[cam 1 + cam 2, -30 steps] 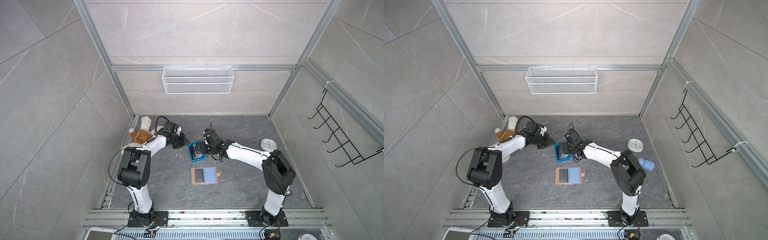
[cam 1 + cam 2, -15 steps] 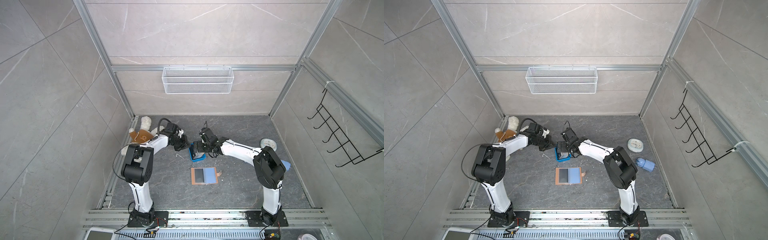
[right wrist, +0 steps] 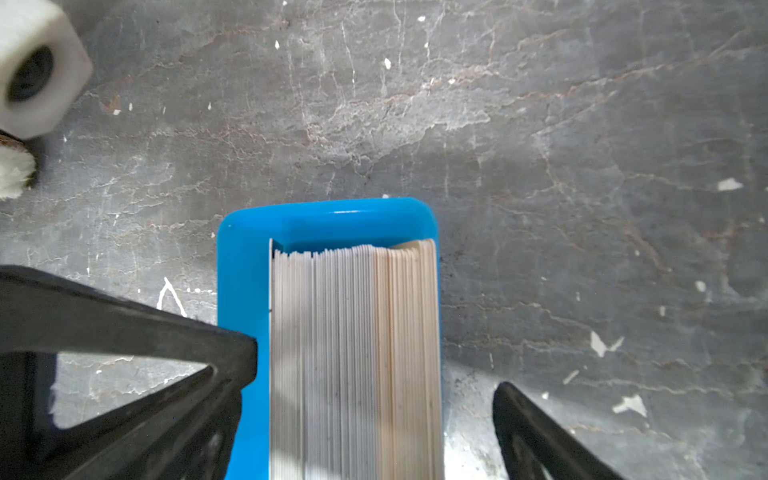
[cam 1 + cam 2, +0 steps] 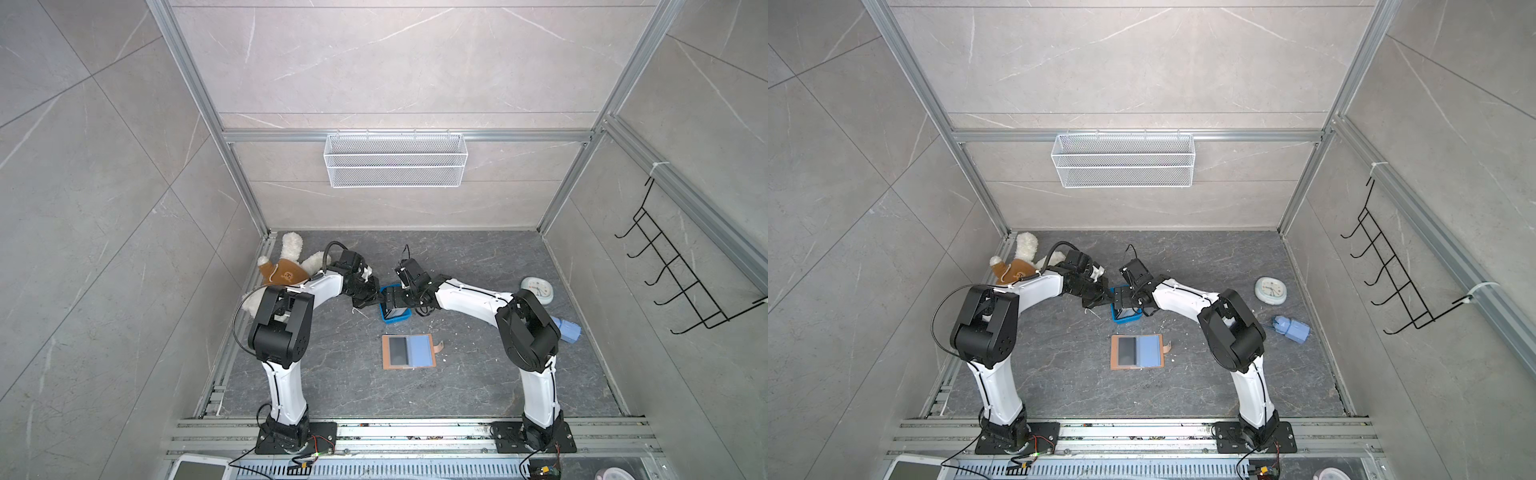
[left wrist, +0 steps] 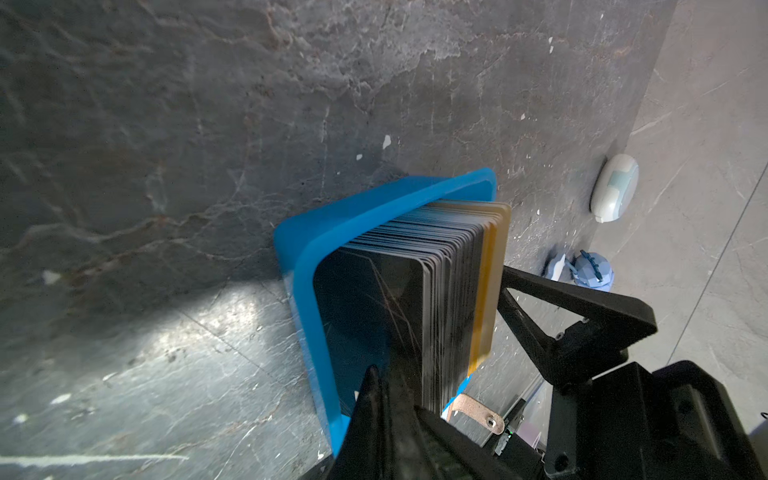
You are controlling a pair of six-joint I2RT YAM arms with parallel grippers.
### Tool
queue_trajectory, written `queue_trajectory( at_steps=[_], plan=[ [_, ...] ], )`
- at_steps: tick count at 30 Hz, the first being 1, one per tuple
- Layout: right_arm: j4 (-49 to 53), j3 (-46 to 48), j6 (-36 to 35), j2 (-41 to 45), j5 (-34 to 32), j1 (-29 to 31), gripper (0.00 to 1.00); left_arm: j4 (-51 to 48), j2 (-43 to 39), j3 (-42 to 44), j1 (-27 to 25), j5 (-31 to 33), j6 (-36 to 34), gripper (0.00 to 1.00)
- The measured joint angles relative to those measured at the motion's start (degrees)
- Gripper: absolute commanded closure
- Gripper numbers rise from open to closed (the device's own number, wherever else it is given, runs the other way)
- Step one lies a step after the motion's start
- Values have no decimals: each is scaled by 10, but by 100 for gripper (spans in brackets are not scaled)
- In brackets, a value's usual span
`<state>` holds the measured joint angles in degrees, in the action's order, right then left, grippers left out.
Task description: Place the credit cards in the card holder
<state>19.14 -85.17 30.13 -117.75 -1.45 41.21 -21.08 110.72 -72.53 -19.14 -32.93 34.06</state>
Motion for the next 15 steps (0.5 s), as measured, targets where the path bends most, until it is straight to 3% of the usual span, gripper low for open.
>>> queue_trajectory(
  at_steps=[15],
  plan=[
    [8, -3, -4, -12, 1, -4, 4, -7, 13, -7, -2, 12, 0, 98]
  ],
)
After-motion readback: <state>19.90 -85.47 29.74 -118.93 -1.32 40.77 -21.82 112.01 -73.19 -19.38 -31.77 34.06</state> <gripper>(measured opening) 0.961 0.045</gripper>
